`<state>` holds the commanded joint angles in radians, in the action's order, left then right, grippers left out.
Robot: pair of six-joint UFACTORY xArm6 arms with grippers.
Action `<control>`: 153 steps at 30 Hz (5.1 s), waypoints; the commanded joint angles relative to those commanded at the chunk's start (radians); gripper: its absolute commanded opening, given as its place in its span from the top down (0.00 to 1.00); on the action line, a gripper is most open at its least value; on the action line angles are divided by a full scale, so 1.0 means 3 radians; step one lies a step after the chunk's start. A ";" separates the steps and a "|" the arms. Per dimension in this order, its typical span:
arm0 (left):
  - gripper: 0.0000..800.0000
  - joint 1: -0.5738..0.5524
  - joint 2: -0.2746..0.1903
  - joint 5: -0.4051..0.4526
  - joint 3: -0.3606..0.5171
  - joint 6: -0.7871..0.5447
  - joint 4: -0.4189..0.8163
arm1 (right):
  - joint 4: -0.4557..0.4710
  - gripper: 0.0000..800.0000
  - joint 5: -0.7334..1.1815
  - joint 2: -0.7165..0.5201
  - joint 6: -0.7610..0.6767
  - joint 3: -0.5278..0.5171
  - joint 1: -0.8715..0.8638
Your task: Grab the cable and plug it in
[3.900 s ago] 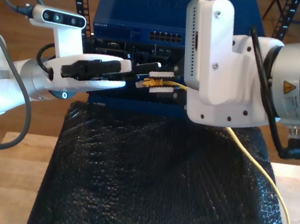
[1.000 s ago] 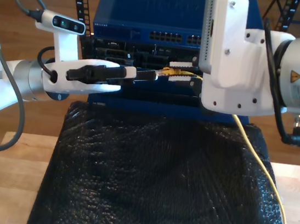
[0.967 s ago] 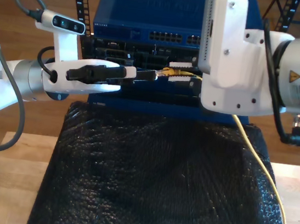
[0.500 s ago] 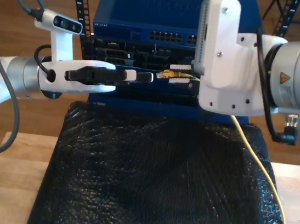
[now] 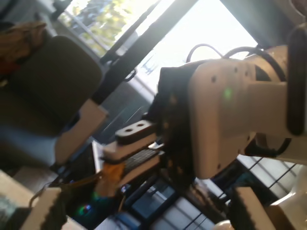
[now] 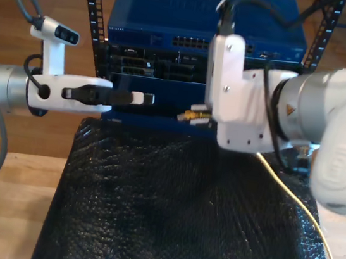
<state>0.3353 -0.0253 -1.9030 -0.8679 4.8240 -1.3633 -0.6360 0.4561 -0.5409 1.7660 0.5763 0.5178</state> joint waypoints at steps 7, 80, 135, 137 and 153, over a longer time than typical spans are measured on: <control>0.01 0.0051 -0.0082 0.0199 0.0005 -0.0005 0.0235 | 0.0000 1.00 -0.0174 0.0266 0.0005 -0.0169 0.0000; 0.01 0.0281 -0.0297 0.0644 0.0235 -0.0026 0.1192 | 0.1263 0.23 0.1499 0.1795 -0.2547 0.1279 -0.0220; 0.01 0.0394 -0.0210 0.0736 0.0235 -0.0036 0.1391 | 0.2700 0.11 0.2757 0.3237 -0.4306 0.2823 0.0153; 0.01 0.0394 -0.0210 0.0736 0.0240 -0.0036 0.1391 | 0.2700 0.10 0.2767 0.3248 -0.4312 0.2833 0.0153; 0.01 0.0394 -0.0174 0.0742 0.0245 -0.0036 0.1391 | 0.2695 0.20 0.2762 0.3376 -0.4654 0.2910 0.0271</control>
<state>0.4534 -0.0775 -1.6805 -0.7942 4.8133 -0.9459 0.1726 1.2846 0.4718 0.3698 1.4494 0.5992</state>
